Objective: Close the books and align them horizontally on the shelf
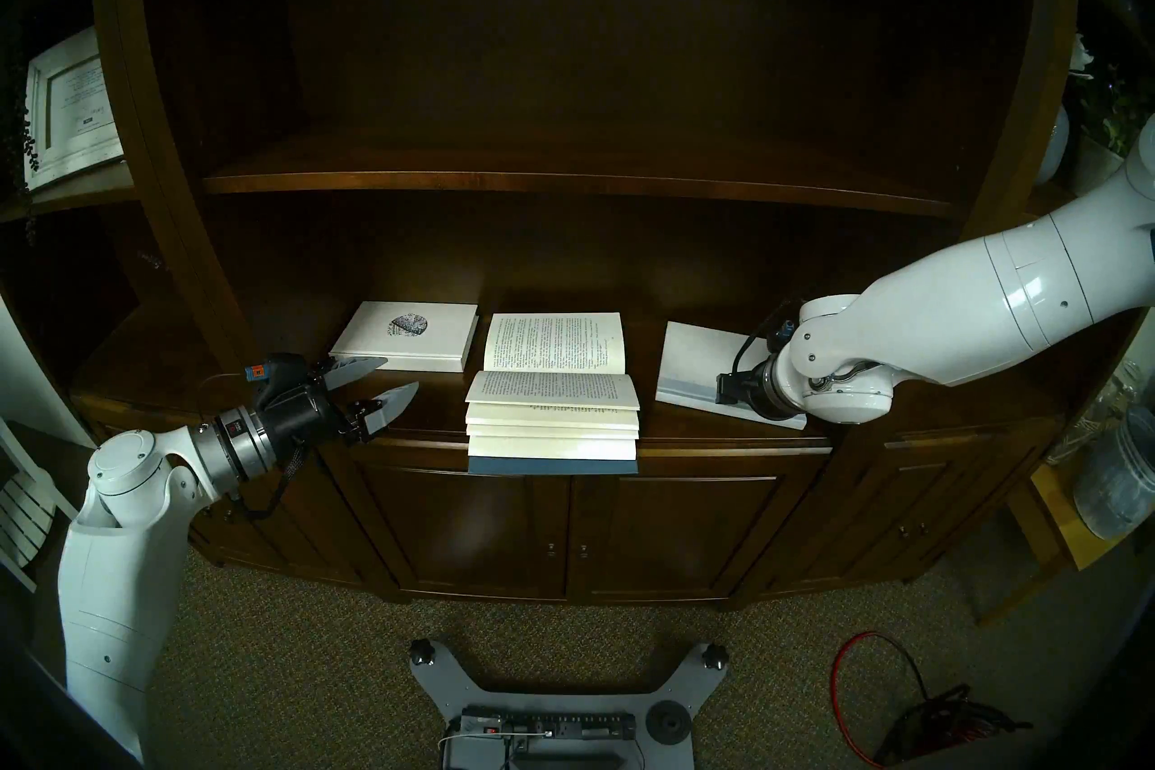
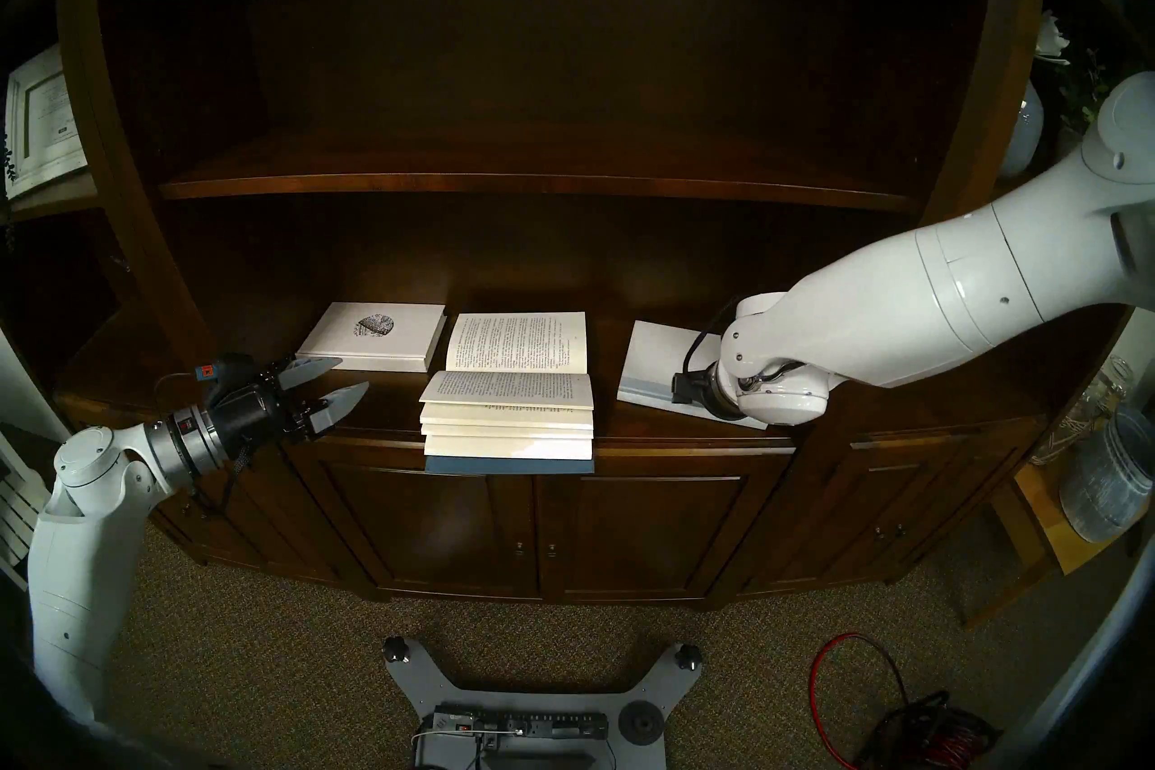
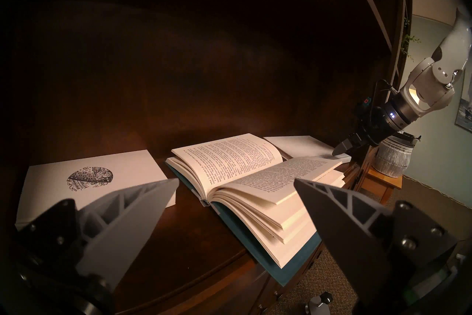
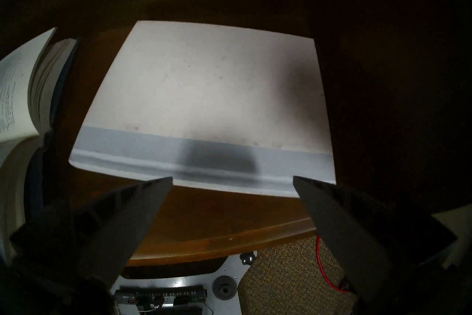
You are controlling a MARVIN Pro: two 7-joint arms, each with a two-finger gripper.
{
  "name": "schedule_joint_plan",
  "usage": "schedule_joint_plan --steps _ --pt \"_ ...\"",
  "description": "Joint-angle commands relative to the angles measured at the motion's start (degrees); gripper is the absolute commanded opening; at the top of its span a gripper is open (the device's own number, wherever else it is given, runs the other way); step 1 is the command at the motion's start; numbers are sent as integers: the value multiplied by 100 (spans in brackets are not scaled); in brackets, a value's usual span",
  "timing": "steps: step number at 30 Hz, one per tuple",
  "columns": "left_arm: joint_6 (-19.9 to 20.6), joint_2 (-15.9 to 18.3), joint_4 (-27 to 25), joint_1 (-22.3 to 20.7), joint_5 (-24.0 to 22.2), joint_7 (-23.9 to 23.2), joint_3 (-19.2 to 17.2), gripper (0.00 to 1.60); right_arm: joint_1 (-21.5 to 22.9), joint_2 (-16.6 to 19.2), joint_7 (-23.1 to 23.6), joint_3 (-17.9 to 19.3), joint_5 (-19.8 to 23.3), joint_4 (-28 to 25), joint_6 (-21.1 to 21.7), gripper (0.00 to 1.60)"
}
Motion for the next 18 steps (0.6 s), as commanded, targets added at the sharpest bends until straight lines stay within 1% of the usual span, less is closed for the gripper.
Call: schedule_joint_plan --steps 1,5,7,10,11,18 --pt "-23 -7 -126 -110 -65 15 -70 160 -82 -191 -68 176 25 67 -137 160" --pt "-23 -7 -126 -110 -65 15 -70 160 -235 -234 -9 200 66 209 -129 160" --pt "-23 -7 -126 -110 -65 15 -70 160 -417 -293 33 240 163 400 -59 160" --pt "-23 -7 -126 -110 -65 15 -70 160 -490 -327 30 256 213 482 -32 160" --pt "-23 -7 -126 -110 -65 15 -70 160 -542 -354 -4 280 304 549 18 160" --pt "-22 -8 -127 -110 -65 15 -71 160 -712 -394 94 289 424 771 77 160"
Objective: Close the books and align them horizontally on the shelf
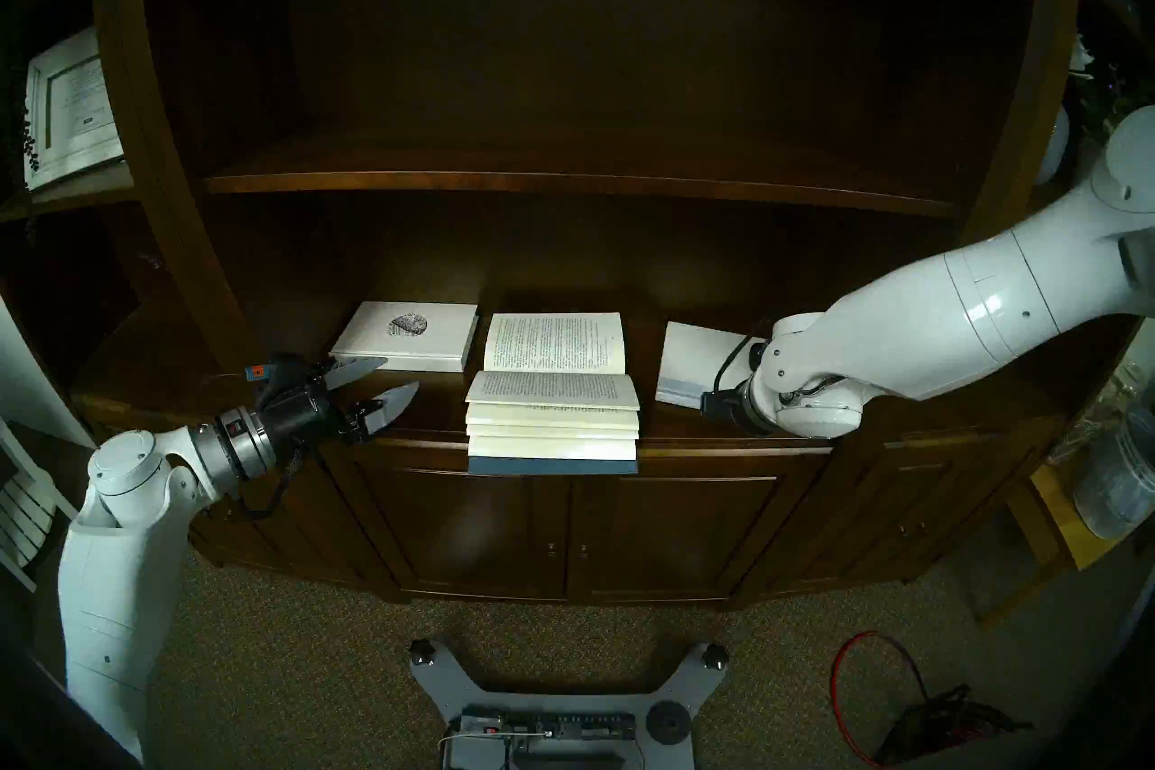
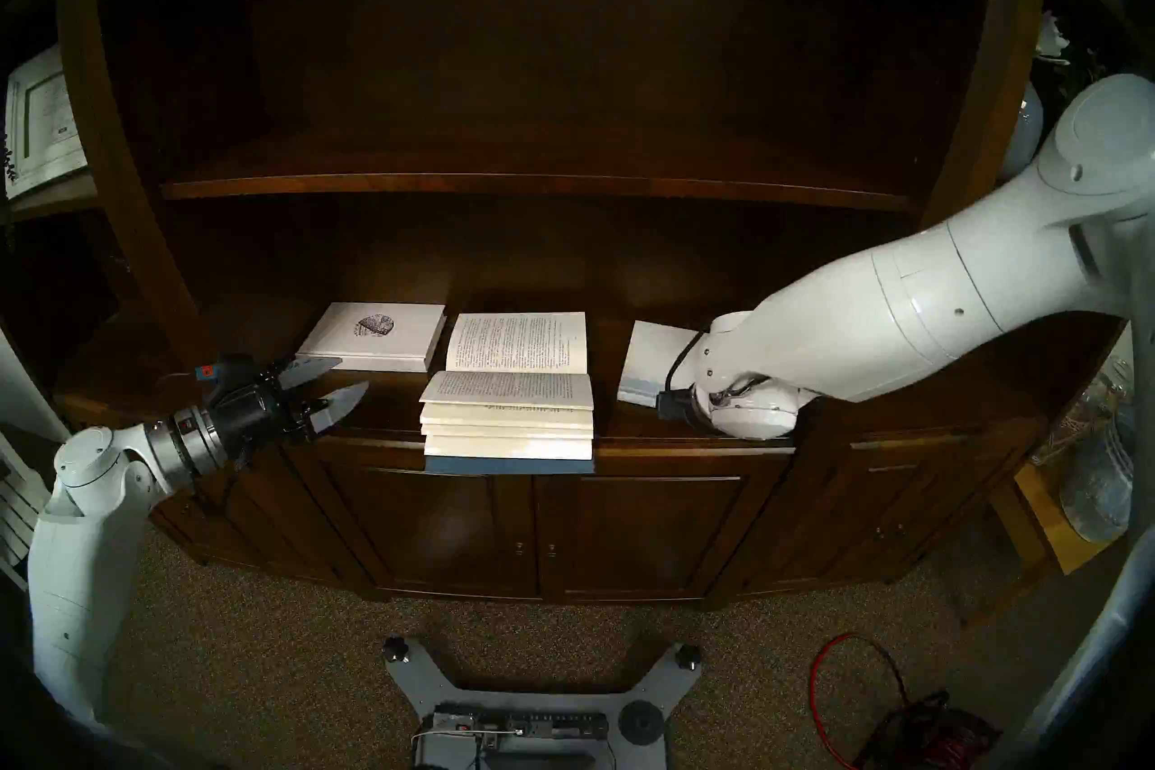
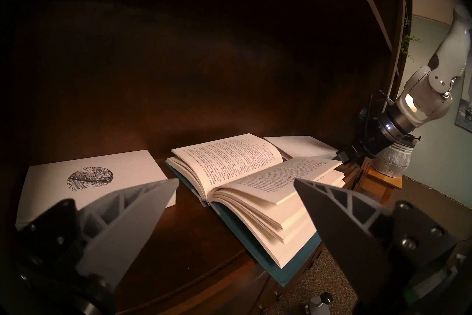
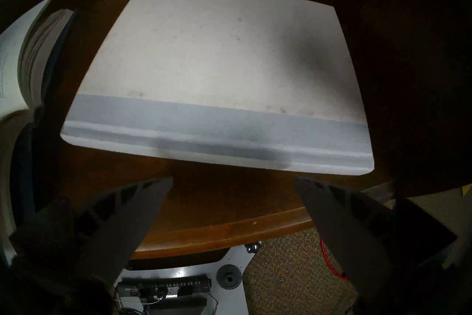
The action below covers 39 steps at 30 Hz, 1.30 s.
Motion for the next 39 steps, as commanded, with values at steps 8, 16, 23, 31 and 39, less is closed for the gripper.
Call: schedule_joint_plan --steps 8,16,23,31,39 --pt "-23 -5 -124 -111 -63 13 -68 160 -222 -315 -66 19 -58 553 -141 160" --pt "-25 -3 -121 -111 -62 11 -67 160 -316 -713 -577 -79 -55 971 -204 160" --pt "-24 -4 -123 -111 -63 12 -68 160 -189 -691 -537 -148 -191 945 -287 160" --pt "-24 -4 -123 -111 -63 12 -68 160 -309 -730 -481 -237 -305 1058 -528 160" --pt "-24 -4 -122 -111 -62 12 -68 160 -315 -1022 -953 -459 -452 1005 -934 160"
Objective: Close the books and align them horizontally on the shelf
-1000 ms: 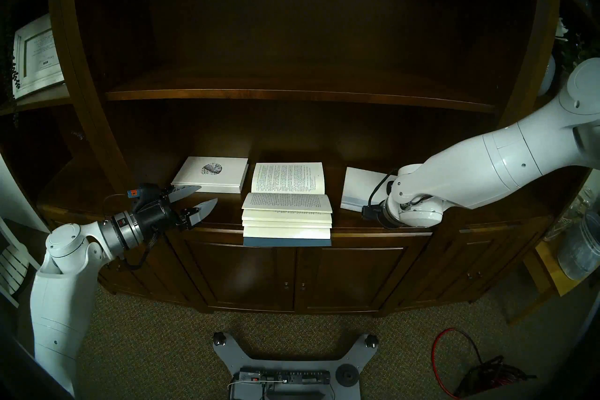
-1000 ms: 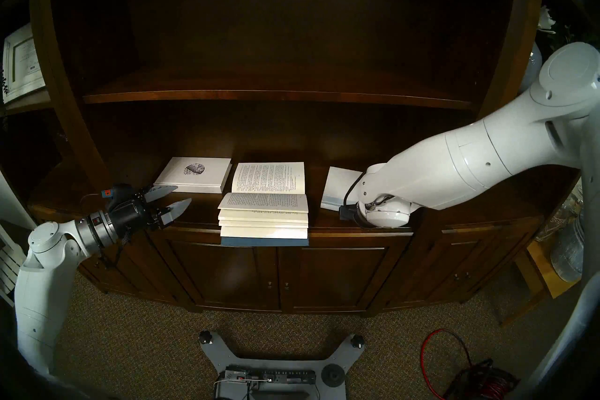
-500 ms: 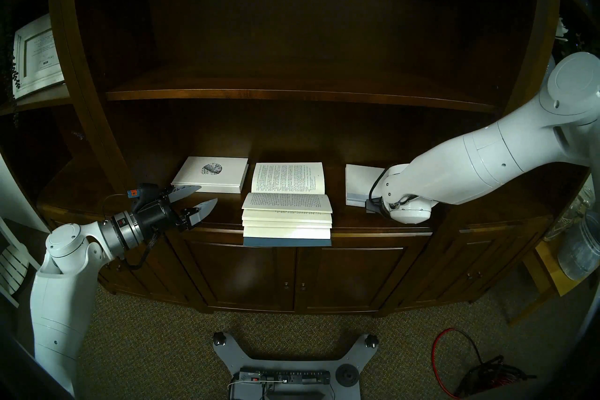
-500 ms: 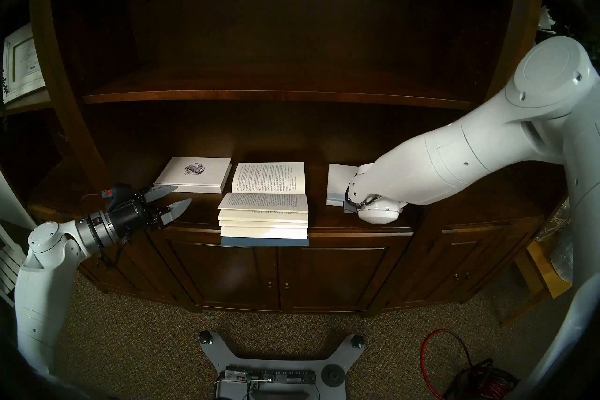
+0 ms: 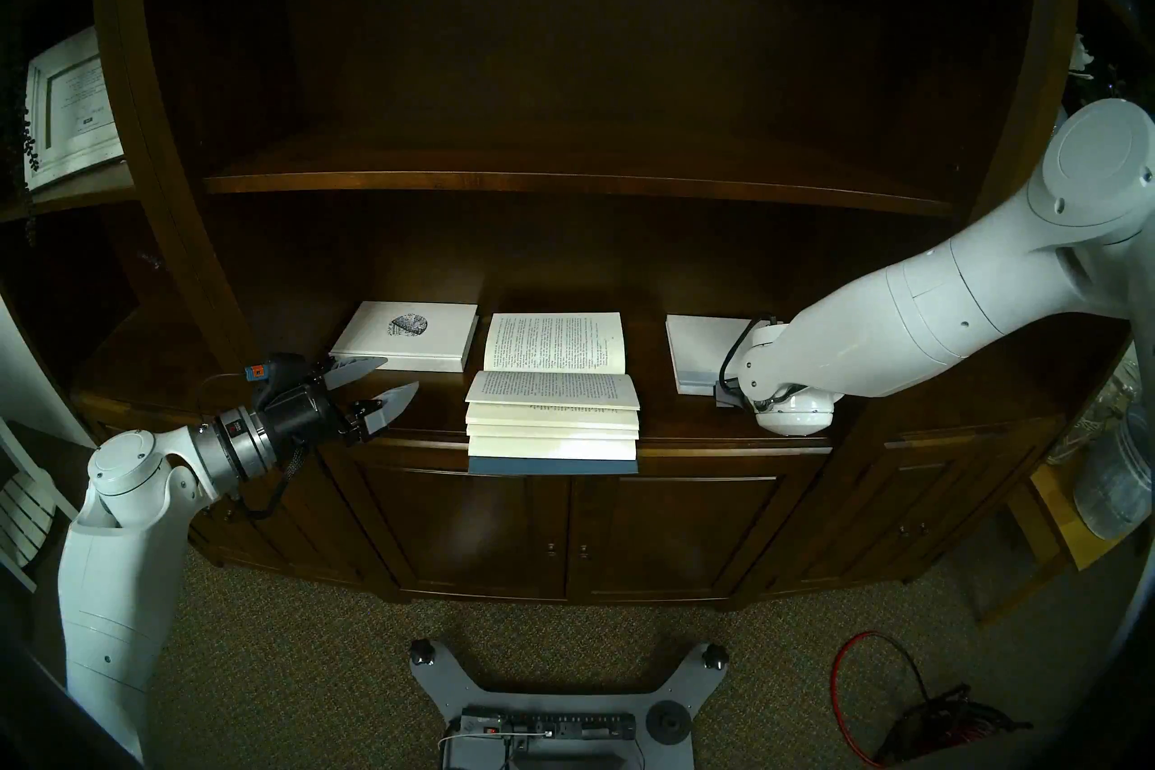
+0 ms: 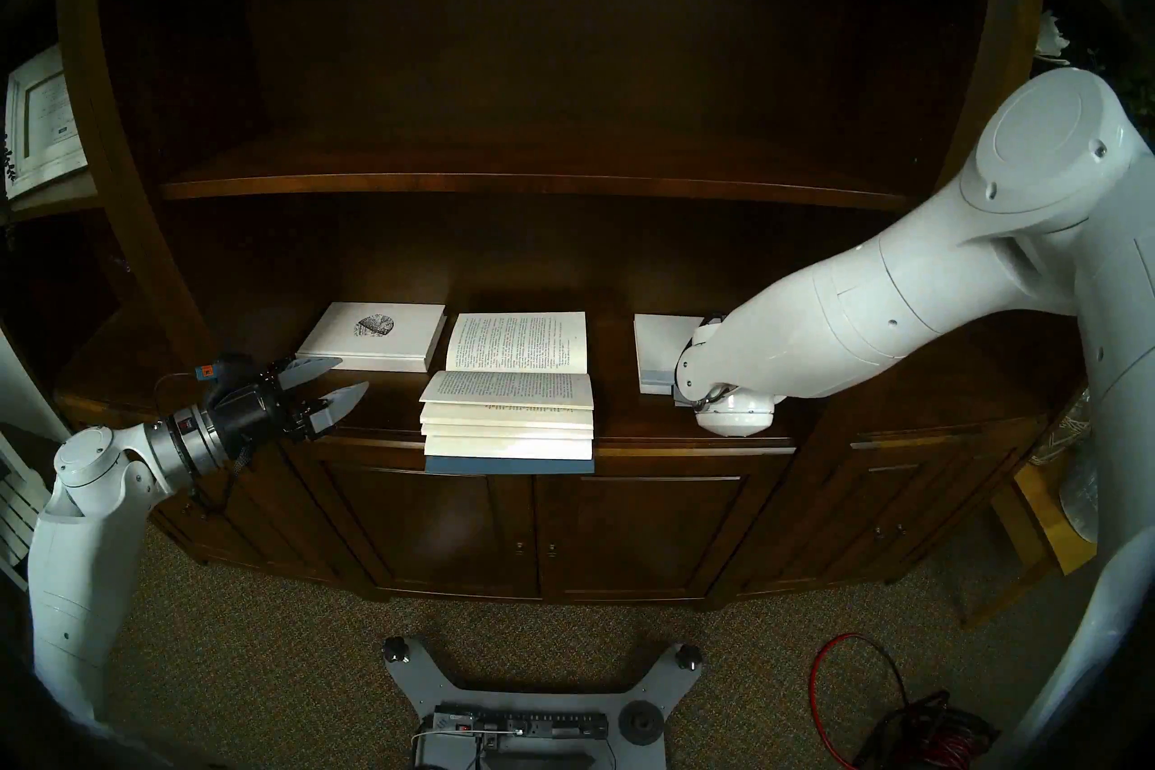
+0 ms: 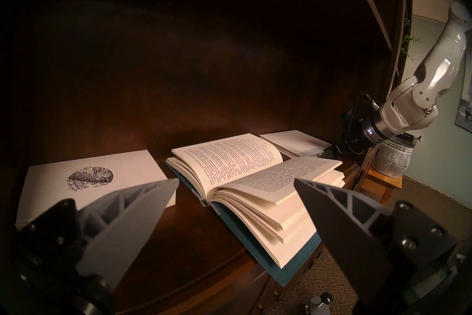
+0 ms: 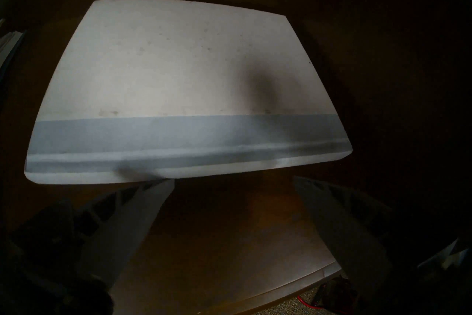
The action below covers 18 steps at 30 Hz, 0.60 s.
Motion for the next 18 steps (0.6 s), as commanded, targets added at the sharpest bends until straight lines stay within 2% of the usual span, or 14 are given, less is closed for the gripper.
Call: schedule_joint_plan --steps 1,7,13,18 --pt "-24 -3 -122 -111 -62 12 -67 160 145 -203 -358 -94 -207 52 -473 160" --pt "-24 -3 -123 -111 -63 12 -67 160 232 -209 -403 -163 -279 -243 -726 160" --pt "-25 -1 -119 -112 -61 10 -65 160 627 128 -97 -168 -206 -1012 -455 160" --pt "-28 6 -111 -112 -54 5 -60 160 747 306 -82 -276 -187 -1527 -516 160"
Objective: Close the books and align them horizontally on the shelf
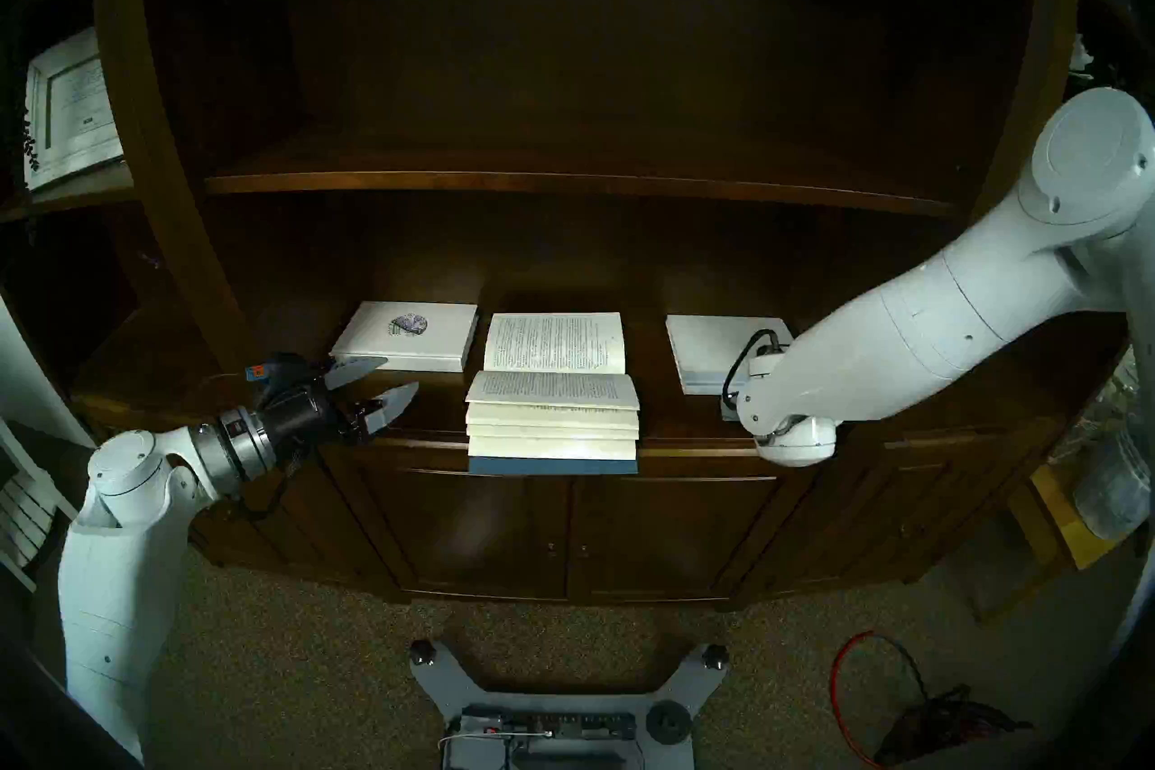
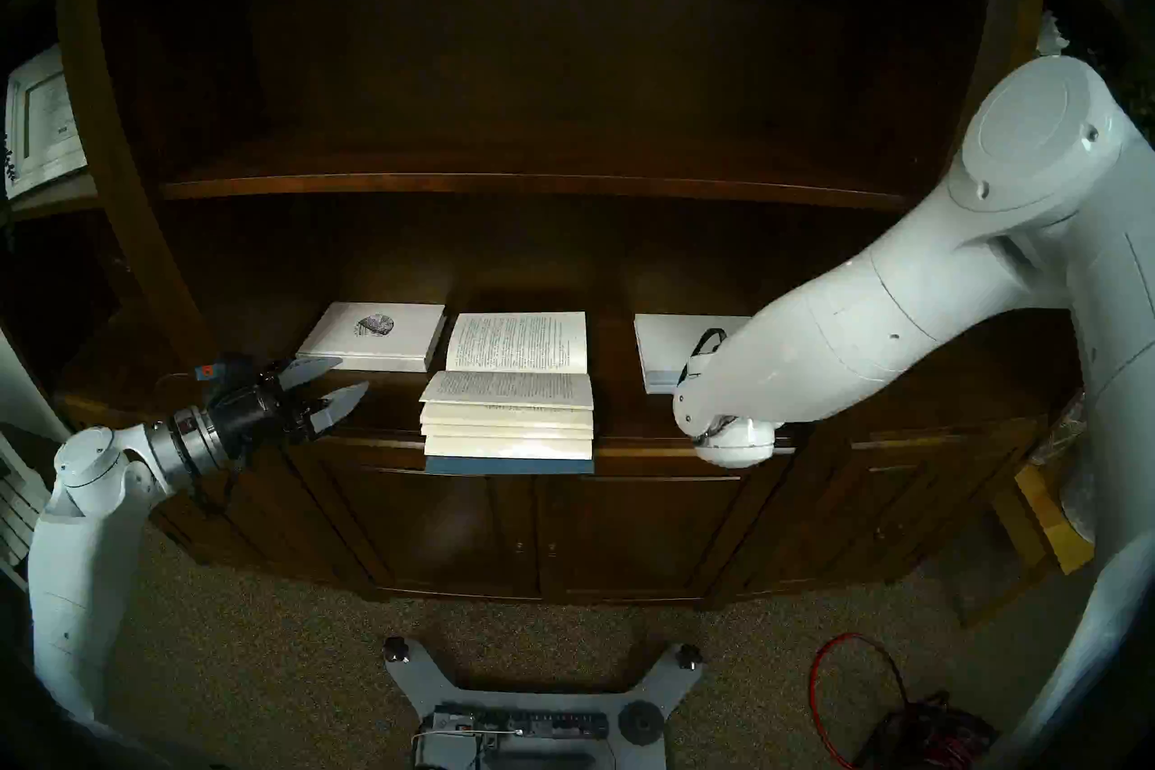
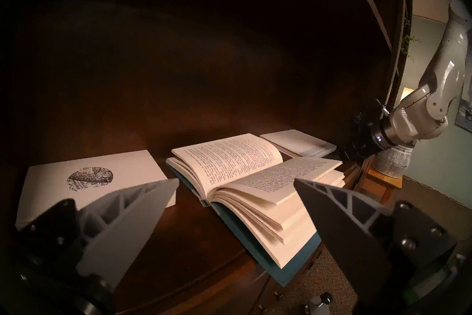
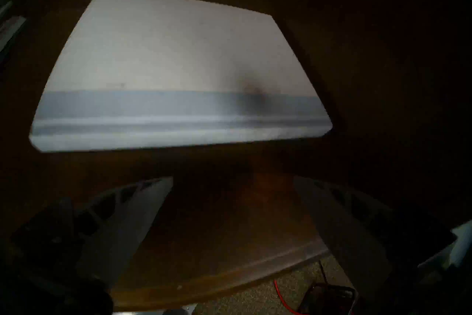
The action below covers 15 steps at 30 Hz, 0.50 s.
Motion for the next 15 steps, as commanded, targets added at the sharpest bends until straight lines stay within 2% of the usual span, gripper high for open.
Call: schedule_joint_plan --steps 1,6,15 --pt "-28 8 -109 -111 -52 4 -58 160 535 341 79 -108 -30 -685 -37 160" --pt "-28 14 -100 -109 -44 0 -52 160 798 424 161 -176 -120 -1261 -116 160" --pt "-29 18 -95 -108 -39 -2 -49 160 908 320 609 -64 -475 -2040 -133 160"
